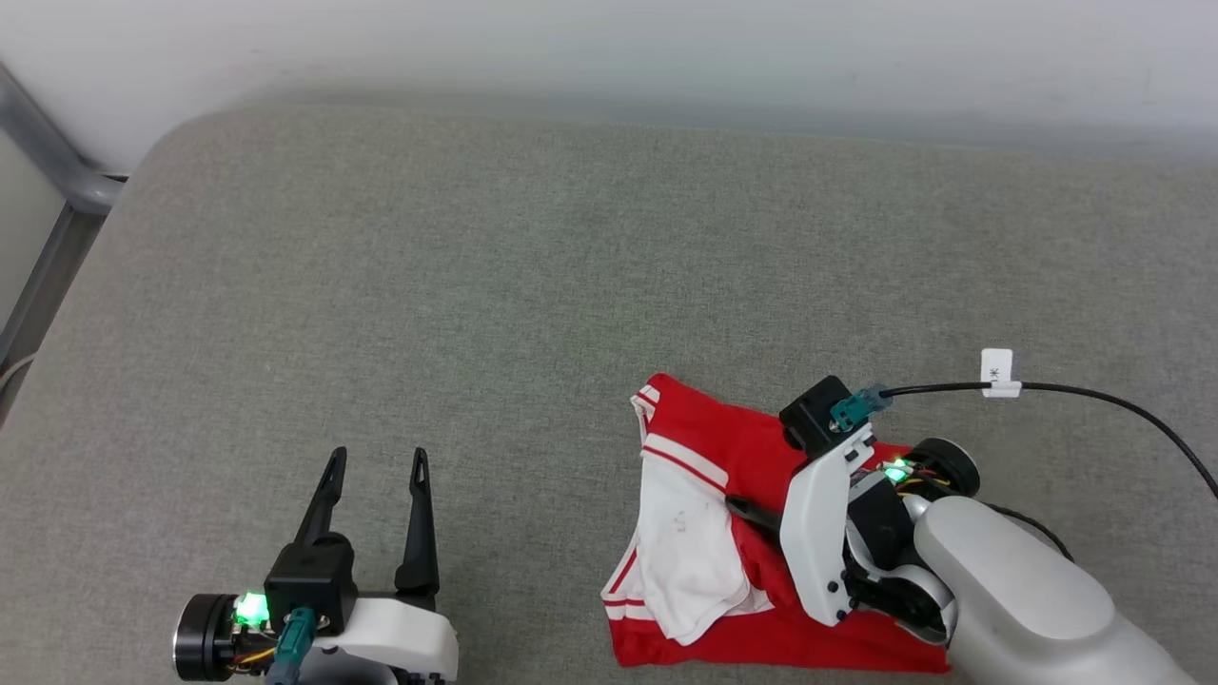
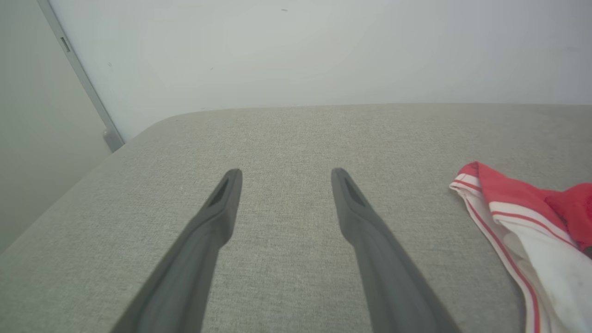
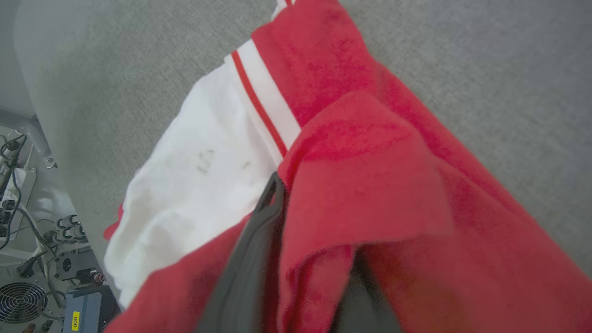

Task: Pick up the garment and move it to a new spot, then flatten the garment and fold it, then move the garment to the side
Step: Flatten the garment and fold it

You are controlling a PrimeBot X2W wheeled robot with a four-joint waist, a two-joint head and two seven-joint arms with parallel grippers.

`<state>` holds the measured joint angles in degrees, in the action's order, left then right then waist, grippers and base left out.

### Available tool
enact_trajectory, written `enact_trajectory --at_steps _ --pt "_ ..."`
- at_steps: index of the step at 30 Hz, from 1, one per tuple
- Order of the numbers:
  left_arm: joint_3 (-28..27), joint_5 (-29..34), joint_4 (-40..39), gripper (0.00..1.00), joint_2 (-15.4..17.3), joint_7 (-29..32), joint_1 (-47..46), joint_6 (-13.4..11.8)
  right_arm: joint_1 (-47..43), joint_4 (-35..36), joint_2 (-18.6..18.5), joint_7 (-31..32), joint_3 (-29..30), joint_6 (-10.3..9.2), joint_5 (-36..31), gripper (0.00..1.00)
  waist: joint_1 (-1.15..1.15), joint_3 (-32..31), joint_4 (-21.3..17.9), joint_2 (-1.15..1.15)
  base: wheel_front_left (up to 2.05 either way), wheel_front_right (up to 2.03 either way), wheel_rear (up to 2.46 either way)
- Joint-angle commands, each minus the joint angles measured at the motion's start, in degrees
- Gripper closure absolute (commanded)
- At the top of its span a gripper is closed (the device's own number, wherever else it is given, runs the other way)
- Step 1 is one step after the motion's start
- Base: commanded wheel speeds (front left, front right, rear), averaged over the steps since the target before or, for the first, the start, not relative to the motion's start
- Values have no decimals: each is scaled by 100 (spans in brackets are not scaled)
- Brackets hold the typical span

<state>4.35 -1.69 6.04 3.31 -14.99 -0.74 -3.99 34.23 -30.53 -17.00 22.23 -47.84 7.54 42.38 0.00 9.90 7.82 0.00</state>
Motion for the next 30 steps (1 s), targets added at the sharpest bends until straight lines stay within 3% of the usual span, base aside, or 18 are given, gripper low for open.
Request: enact_trajectory --at_steps 1,8,14,22,30 --pt "-32 38 17 0 22 -26 30 18 45 96 -113 -203 -27 -10 38 0 0 -82 -51 0 0 0 0" --pt "-66 49 -11 0 56 -26 152 52 -143 756 -565 -956 155 -8 -52 0 0 -300 -208 0 0 0 0" --pt "-88 48 -68 0 82 -26 245 100 -506 1169 -796 -1950 1137 -8 -684 0 0 -469 -381 0 0 0 0" --pt "-104 58 -112 0 105 -26 315 136 -1427 1572 -403 -3070 2896 -8 -1995 0 0 -645 -537 0 0 0 0" --pt "-64 89 -164 0 140 -26 435 168 -2583 2328 453 -3548 4348 -8 -3053 0 0 -799 -601 0 0 0 0"
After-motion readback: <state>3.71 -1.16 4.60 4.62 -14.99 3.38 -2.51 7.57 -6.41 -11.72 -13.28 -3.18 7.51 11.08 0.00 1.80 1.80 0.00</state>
